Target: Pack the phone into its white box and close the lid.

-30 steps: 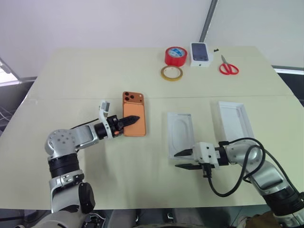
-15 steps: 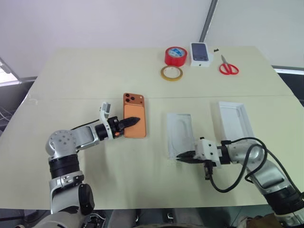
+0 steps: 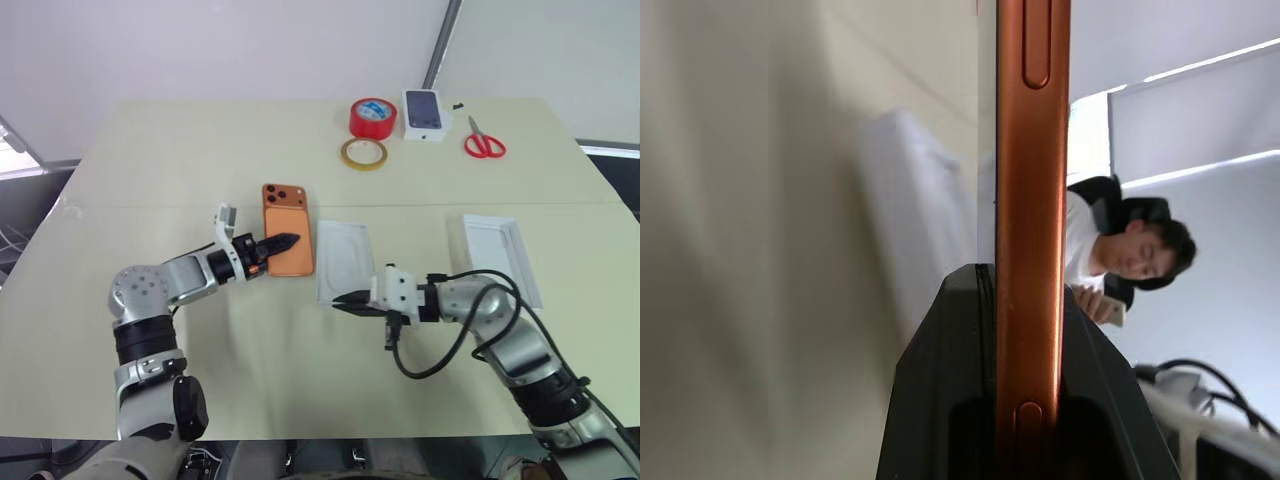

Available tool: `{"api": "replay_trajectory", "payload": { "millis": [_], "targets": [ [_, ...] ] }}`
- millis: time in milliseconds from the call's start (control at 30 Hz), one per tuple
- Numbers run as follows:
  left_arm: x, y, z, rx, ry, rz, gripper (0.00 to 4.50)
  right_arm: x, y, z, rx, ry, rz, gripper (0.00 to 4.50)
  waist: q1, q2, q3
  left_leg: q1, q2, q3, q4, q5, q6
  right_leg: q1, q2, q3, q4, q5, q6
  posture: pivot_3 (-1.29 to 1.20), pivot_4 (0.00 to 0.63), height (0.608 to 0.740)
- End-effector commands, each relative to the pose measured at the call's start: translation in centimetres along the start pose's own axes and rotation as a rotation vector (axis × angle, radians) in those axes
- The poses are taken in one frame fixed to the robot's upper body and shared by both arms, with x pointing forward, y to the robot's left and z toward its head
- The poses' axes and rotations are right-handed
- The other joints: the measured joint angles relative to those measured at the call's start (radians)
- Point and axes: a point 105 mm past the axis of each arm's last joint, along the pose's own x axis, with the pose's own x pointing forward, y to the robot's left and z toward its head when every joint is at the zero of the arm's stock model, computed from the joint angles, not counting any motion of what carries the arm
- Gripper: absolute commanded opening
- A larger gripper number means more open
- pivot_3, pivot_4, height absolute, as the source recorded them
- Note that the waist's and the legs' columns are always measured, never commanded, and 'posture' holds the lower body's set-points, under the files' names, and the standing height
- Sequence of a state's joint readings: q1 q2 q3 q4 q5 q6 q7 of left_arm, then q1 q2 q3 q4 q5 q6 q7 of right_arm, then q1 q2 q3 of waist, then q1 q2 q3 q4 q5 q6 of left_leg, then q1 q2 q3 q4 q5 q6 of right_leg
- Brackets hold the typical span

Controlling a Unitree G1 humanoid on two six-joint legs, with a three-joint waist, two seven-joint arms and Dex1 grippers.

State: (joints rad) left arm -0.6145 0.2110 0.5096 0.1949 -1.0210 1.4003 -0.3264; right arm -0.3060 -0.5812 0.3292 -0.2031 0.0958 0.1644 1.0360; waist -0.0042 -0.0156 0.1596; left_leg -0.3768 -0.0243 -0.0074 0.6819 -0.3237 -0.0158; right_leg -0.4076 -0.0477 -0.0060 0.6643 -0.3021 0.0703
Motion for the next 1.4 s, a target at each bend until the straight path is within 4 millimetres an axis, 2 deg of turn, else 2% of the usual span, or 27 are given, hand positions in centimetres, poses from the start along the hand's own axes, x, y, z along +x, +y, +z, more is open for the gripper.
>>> {"api": "replay_trajectory", "payload": {
  "millis": [33,133,167,233,333,400,467,567,633,733,833,967,1233,1400],
  "targets": [
    [0.0,-2.2,1.6,0.024,-0.05,-0.088,0.0,0.8,-0.9,-0.1,-0.025,0.013,-0.044,0.03,-0.004,0.0,0.0,0.0,0.0,0.0,0.0,0.0,0.0,0.0,0.0,0.0,0.0,0.0,0.0,0.0,0.15,0.74],
    [0.3,-2.5,1.5,0.029,-0.045,-0.088,0.0,1.3,-1.2,-0.1,0.011,0.008,-0.049,0.03,-0.006,0.0,0.0,0.0,0.0,0.0,0.0,0.0,0.0,0.0,0.0,0.0,0.0,0.0,0.0,0.0,0.15,0.74],
    [0.4,-2.5,1.3,0.025,-0.039,-0.09,0.0,1.3,-1.2,0.0,0.007,0.002,-0.047,0.34,-0.006,0.0,0.0,0.0,0.0,0.0,0.0,0.0,0.0,0.0,0.0,0.0,0.001,0.0,0.0,0.0,0.15,0.74],
    [0.6,-2.5,0.7,0.011,-0.023,-0.095,0.0,1.2,-1.0,0.4,0.012,-0.02,-0.036,1.03,-0.006,0.0,0.0,0.0,0.0,0.0,0.001,0.0,0.0,0.0,0.0,0.0,0.001,0.0,0.0,0.0,0.15,0.74],
    [1.2,-2.2,-0.9,0.02,0.024,-0.08,0.0,0.3,-0.3,1.9,0.039,-0.1,-0.007,2.57,-0.005,0.0,0.0,0.0,0.0,0.0,0.001,0.0,0.0,0.0,0.0,0.0,0.001,0.0,0.0,0.0,0.15,0.74],
    [1.6,-2.1,-1.7,0.024,0.056,-0.074,0.0,-0.5,-0.6,2.9,0.061,-0.155,-0.029,3.54,-0.006,0.0,0.0,0.0,0.0,0.0,0.0,0.0,0.0,0.0,0.0,0.0,0.001,0.0,0.0,0.0,0.15,0.74],
    [2.0,-2.2,-2.4,0.032,0.081,-0.08,0.0,-2.1,-1.4,3.7,0.111,-0.21,-0.072,3.54,-0.005,0.0,0.0,0.0,0.0,0.0,0.0,0.0,0.0,0.0,0.0,0.0,0.0,0.0,0.0,0.0,0.15,0.74],
    [2.7,-2.2,-3.4,0.026,0.111,-0.087,0.0,-4.8,-2.4,3.5,0.191,-0.23,-0.142,3.54,-0.002,0.0,0.0,0.0,0.0,0.0,0.001,0.0,0.0,0.001,0.0,0.0,0.0,0.0,0.0,0.0,0.15,0.74],
    [3.2,-2.0,-4.0,0.015,0.125,-0.082,0.0,-6.4,-2.7,2.6,0.204,-0.191,-0.179,3.54,0.002,0.0,0.0,0.001,0.0,0.0,0.001,0.0,0.0,0.002,0.0,0.0,0.0,0.0,0.0,0.0,0.15,0.74],
    [3.9,-1.6,-5.1,-0.017,0.157,-0.079,0.0,-8.9,-3.2,0.2,0.212,-0.074,-0.252,3.54,0.005,0.0,0.0,0.001,0.0,0.0,0.0,0.0,0.001,0.001,0.0,0.0,0.0,0.0,0.0,0.0,0.15,0.74],
    [4.2,-1.2,-5.9,-0.047,0.162,-0.072,0.0,-10.6,-4.5,-1.4,0.235,-0.026,-0.359,3.54,0.005,0.0,0.0,0.001,0.0,0.0,0.0,0.0,0.001,0.001,0.0,0.0,0.0,0.0,0.0,0.0,0.15,0.74],
    [4.3,-0.8,-6.4,-0.052,0.161,-0.059,0.0,-10.7,-5.2,-1.2,0.223,-0.048,-0.404,3.54,0.007,0.0,0.0,0.001,0.0,0.001,0.0,0.0,0.0,0.001,0.0,0.0,0.0,0.0,0.0,0.0,0.15,0.74],
    [5.4,-1.0,-5.5,-0.045,0.176,-0.062,0.0,-9.8,-5.0,-1.3,0.2,-0.05,-0.398,3.54,0.017,0.0,0.0,0.0,0.0,0.001,0.001,0.0,0.0,0.001,0.0,0.0,0.0,0.0,0.0,0.0,0.15,0.74],
    [5.9,-1.0,-5.8,-0.024,0.209,-0.049,2.29,-9.6,-5.3,-1.3,0.189,-0.053,-0.402,3.61,0.016,0.0,0.0,0.001,0.0,0.0,0.001,0.0,0.0,0.001,0.0,0.0,0.0,0.0,0.0,0.0,0.15,0.74]
  ]
}}
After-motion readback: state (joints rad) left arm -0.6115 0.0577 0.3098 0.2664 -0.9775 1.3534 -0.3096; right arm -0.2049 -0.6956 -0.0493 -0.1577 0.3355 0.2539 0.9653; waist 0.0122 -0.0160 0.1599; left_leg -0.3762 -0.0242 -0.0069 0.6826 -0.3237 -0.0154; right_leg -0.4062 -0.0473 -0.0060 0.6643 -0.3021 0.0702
